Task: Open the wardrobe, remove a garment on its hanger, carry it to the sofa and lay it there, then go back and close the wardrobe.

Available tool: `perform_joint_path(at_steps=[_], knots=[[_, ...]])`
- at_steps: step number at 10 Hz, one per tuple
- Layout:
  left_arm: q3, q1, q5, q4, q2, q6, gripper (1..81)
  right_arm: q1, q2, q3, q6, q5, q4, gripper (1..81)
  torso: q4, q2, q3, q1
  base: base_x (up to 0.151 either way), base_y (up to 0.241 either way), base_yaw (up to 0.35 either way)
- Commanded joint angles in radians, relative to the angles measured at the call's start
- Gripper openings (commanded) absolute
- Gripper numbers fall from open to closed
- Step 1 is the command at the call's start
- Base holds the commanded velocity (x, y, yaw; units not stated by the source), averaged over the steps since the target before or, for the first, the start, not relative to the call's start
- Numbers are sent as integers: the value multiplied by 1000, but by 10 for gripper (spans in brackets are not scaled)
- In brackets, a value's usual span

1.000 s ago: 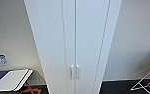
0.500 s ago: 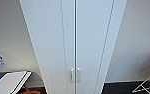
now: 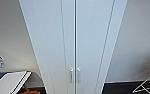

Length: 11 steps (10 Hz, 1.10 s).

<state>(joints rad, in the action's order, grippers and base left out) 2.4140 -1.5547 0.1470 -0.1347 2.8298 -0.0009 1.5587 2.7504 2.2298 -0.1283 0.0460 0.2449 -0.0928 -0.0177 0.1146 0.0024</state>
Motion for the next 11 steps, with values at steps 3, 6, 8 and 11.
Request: perform_joint_path(at_steps=[3,6,8,11], knots=[[-362,90,-47,-11,-262,1,811,-133,-294,-378,-11,-9,-19,811,0,0,0,0,0,0,0],[-608,159,-46,-11,-455,2,811,-221,-453,-602,-11,-5,-18,811,0,0,0,0,0,0,0],[-729,218,-43,-44,-545,18,811,-280,-553,-763,-2,30,-9,811,0,0,0,0,0,0,0],[-916,316,86,-210,-683,18,811,-415,-653,-944,3,84,45,811,0,0,0,0,0,0,0]])
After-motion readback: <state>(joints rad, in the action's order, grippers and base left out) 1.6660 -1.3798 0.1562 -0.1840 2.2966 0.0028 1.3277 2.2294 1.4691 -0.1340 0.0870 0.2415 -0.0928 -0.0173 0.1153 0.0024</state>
